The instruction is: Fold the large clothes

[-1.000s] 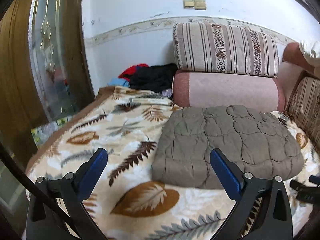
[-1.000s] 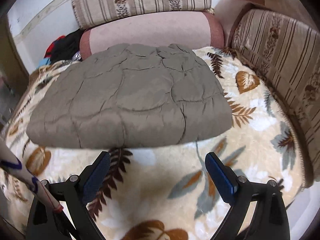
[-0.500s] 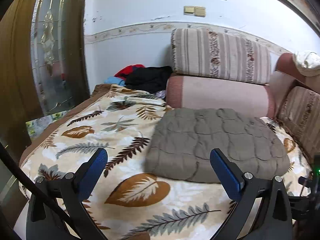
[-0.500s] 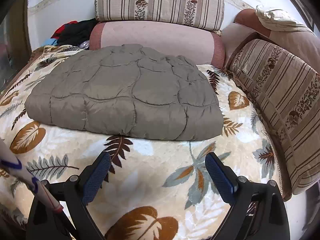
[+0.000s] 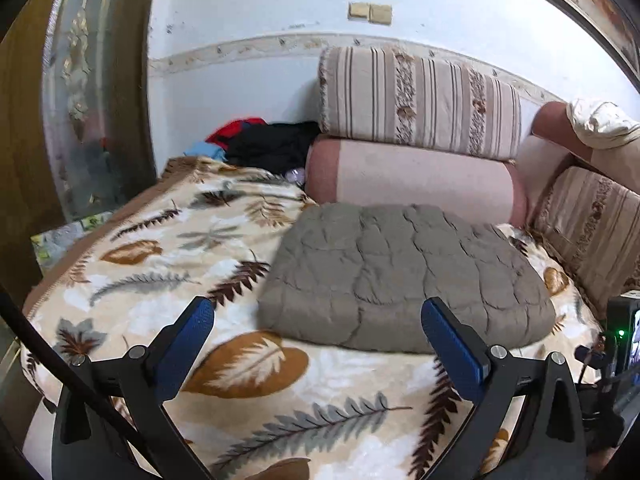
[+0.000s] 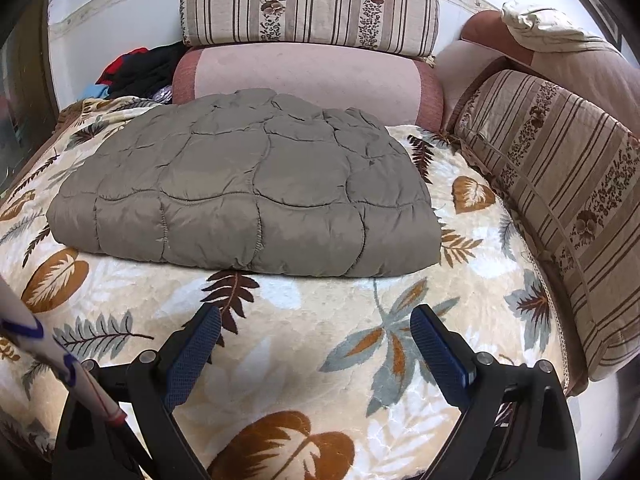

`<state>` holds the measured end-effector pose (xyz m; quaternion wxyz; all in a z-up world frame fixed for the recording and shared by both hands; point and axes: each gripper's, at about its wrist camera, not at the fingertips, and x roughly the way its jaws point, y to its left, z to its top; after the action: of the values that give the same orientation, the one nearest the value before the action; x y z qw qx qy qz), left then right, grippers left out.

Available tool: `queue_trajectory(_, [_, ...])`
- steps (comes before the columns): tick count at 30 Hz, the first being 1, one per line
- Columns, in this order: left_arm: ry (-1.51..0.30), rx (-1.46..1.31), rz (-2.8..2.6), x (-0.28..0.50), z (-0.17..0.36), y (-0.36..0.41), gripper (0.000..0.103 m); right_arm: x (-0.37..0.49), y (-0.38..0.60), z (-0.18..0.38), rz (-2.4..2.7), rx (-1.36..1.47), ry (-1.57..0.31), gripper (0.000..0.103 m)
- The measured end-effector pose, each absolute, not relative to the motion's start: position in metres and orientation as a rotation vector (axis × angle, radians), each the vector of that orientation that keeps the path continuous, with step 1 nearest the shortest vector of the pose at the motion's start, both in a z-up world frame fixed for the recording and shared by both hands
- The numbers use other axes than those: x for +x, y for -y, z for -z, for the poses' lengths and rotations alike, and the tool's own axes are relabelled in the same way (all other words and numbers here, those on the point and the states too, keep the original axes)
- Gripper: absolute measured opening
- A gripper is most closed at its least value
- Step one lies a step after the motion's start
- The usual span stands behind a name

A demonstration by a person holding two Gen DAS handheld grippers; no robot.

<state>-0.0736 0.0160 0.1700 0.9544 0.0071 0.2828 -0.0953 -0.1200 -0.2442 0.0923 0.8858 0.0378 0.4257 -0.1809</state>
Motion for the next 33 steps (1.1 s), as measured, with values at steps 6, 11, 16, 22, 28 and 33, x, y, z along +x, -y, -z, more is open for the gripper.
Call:
queue_trajectory(6, [-0.635, 0.039, 0.212, -0.072, -0.152, -0.004, 0.103, -0.12, 0.24, -0.087, 0.368, 0.063, -0.898, 0.098])
queue_trajectory(11, [-0.743, 0.095, 0.183, -0.062, -0.13, 0.007, 0.103, -0.119, 0.239, -0.083, 0.368, 0.06, -0.912, 0.098])
queue_trajectory(16, [-0.797, 0.095, 0.187, -0.06, -0.118, 0.009, 0.103, -0.12, 0.241, -0.078, 0.367, 0.069, -0.929, 0.098])
queue_trajectory(22, [-0.849, 0.098, 0.201, -0.059, -0.107, 0.015, 0.103, -0.122, 0.242, -0.069, 0.371, 0.075, -0.955, 0.098])
queue_trajectory(28, [-0.88, 0.102, 0.209, -0.06, -0.098, 0.02, 0.103, -0.127, 0.248, -0.064, 0.389, 0.093, -0.982, 0.098])
queue_trajectory(33, [-0.925, 0.098, 0.237, -0.065, -0.088, 0.028, 0.103, -0.133, 0.251, -0.062, 0.404, 0.097, -0.99, 0.098])
